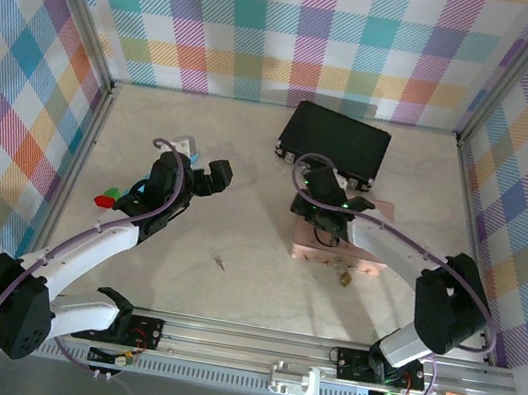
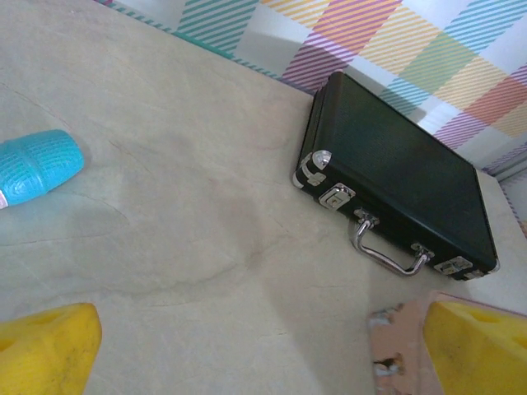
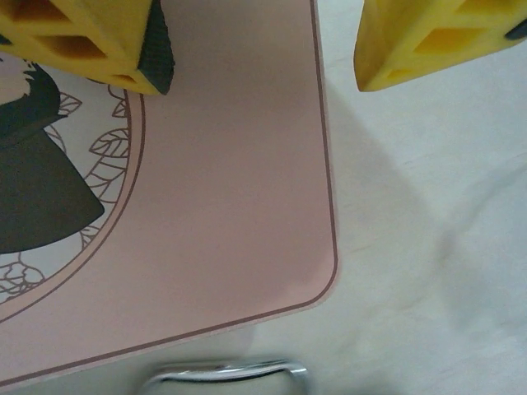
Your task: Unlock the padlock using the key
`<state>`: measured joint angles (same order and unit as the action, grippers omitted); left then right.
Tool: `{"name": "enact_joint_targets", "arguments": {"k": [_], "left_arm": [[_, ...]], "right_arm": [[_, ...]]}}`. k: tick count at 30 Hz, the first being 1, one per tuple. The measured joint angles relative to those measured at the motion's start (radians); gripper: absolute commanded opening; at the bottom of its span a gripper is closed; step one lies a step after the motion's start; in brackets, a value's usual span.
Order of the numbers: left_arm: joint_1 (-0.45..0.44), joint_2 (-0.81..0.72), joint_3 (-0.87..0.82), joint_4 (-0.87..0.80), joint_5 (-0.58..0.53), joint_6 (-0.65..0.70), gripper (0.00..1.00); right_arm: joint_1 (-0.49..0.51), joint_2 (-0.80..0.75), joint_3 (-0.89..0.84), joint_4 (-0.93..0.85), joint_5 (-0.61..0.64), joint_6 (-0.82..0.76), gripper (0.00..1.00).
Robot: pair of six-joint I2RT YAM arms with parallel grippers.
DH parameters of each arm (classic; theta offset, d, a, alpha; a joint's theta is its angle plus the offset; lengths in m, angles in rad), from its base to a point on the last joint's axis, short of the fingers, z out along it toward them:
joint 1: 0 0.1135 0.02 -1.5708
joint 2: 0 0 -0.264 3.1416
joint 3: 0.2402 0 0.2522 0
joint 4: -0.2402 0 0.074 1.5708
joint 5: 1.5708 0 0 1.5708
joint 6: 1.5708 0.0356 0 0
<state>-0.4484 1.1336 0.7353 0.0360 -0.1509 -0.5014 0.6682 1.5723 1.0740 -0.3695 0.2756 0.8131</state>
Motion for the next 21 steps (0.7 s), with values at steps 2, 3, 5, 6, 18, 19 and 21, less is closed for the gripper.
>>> {"name": "enact_joint_targets", "arguments": {"k": [2,3,5,6,18,19,21], "left_arm": [[0.000,0.000,0.000,-0.012,0.004,0.000,1.00],[0.000,0.001,0.000,-0.016,0.010,0.000,1.00],[0.000,0.004,0.000,-0.021,0.029,0.000,1.00],[0.000,0.008,0.000,-0.023,0.042,-0.001,1.00],[-0.109,0.185,0.012,0.072,0.195,-0.088,1.00],[-0.132,0.214,0.022,0.080,0.200,-0.094,1.00],[-0.169,0.270,0.045,0.103,0.207,-0.106,1.00]], "right_arm": [[0.014,0.021,0.030,0.009,-0.032,0.002,0.68],[0.020,0.023,0.041,0.001,-0.043,-0.006,0.70],[0.019,0.021,0.071,-0.035,-0.053,-0.037,0.74],[0.012,0.019,0.089,-0.053,-0.054,-0.058,0.75],[-0.325,-0.167,0.087,-0.231,-0.134,-0.459,0.87],[-0.360,-0.179,0.069,-0.237,-0.148,-0.478,0.89],[-0.433,-0.201,0.025,-0.250,-0.174,-0.510,0.92]]}}
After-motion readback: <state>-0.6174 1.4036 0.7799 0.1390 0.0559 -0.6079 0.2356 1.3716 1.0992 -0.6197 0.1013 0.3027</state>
